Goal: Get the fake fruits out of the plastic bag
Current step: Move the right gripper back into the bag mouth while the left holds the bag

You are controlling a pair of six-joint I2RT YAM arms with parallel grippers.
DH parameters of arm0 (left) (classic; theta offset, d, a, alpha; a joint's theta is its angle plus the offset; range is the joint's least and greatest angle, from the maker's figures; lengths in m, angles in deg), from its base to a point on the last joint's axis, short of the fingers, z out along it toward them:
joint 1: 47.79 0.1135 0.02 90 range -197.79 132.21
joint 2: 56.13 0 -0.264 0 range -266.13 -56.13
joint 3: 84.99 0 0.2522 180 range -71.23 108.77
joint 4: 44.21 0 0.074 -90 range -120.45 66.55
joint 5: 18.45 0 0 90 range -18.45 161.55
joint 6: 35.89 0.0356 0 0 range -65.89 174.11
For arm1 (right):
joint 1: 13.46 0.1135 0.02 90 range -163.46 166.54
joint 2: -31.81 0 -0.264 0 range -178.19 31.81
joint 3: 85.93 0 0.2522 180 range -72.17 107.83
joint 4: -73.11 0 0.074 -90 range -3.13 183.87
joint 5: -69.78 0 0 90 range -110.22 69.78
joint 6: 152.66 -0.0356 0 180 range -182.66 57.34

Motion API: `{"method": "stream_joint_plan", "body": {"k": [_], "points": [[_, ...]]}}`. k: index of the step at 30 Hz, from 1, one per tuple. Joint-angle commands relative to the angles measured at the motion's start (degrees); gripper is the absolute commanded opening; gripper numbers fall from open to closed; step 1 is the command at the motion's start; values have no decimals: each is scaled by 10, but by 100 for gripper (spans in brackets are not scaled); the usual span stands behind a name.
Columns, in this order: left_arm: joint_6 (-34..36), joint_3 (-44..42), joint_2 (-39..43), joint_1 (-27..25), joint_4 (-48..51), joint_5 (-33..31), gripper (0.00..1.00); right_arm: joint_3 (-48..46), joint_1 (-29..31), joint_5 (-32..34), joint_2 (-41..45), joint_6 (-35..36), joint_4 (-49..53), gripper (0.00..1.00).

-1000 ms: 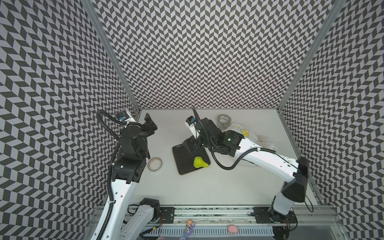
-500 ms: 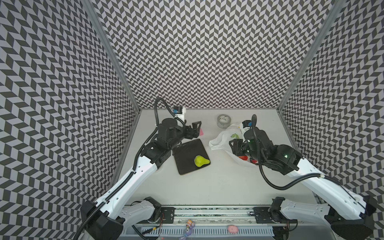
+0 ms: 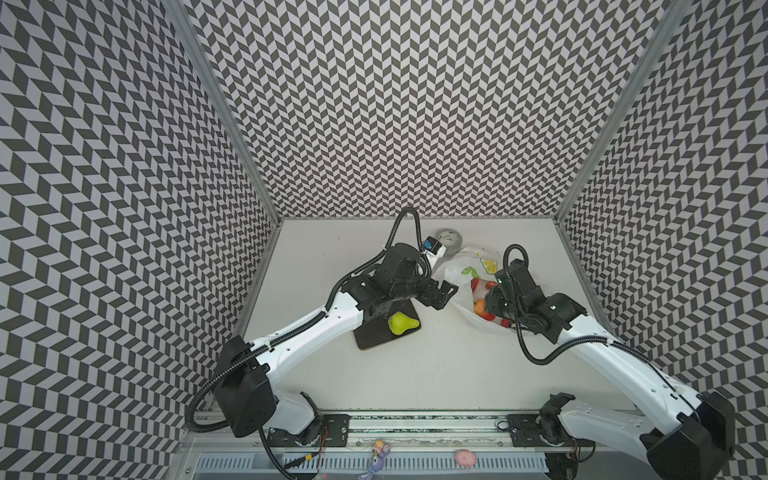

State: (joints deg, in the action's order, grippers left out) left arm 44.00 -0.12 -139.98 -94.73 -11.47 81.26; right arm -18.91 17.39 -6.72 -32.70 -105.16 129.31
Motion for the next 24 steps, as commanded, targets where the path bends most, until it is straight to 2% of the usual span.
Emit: {"method": "stream_joint_plan", "body": {"k": [1,6,9,12,15,20,21,24], "points": [[34,34,-39,-8,44,-69,96,-18,-8,-24,13,-2,-50,49],[41,64,-97,-9,45,-109,95,-59,-11,-42,22,-10,-67,47],[38,82,-127,-9,41,-121,90,-87,-11,-46,27,-12,-75,46],[25,91,-142,-9,15,-113,75,-127,-11,-51,34,-13,-89,45],[3,90,-146,-7,-15,-79,54,-180,-12,-65,38,-22,-107,42],[-14,65,-134,-7,-20,-57,8,-248,-11,-114,21,-41,-137,40],[-14,56,-127,-7,-16,-57,1,-257,-12,-119,19,-45,-143,40],[-8,26,-103,-7,2,-65,0,-260,-12,-115,18,-54,-149,43]]}}
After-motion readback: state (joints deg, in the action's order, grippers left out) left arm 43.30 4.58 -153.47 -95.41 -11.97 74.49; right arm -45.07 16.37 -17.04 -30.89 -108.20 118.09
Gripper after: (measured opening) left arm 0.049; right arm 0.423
